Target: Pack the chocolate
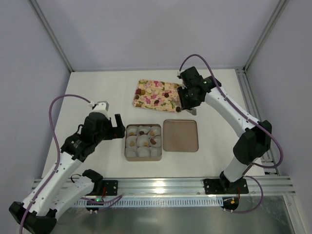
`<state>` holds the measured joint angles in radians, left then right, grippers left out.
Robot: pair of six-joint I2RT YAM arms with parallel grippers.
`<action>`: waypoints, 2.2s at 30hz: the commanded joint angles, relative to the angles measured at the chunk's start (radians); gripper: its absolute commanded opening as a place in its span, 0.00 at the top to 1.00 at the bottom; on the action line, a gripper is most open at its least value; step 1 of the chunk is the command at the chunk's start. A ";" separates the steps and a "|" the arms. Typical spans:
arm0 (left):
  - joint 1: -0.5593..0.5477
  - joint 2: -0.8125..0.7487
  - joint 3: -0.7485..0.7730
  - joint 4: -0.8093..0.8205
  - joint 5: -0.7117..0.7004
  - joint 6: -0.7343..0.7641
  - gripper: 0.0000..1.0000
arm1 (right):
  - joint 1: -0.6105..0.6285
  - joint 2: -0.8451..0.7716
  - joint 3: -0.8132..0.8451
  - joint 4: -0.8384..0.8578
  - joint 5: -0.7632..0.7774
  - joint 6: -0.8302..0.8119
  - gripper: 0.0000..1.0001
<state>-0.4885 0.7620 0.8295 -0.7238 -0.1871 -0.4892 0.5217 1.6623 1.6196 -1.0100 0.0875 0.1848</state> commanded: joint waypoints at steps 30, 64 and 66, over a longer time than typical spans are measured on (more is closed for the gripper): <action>0.004 0.026 0.002 0.012 0.015 0.015 0.00 | -0.101 0.240 0.184 0.054 0.046 -0.027 0.58; 0.004 0.030 0.002 0.009 0.005 0.011 0.00 | -0.068 0.419 0.413 0.067 -0.107 -0.005 0.58; 0.004 0.028 0.002 0.009 0.005 0.011 0.00 | -0.066 0.419 0.411 0.068 -0.106 -0.005 0.58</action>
<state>-0.4885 0.7883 0.8295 -0.7238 -0.1726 -0.4881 0.4465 2.0888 1.9827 -0.9508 -0.0044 0.1684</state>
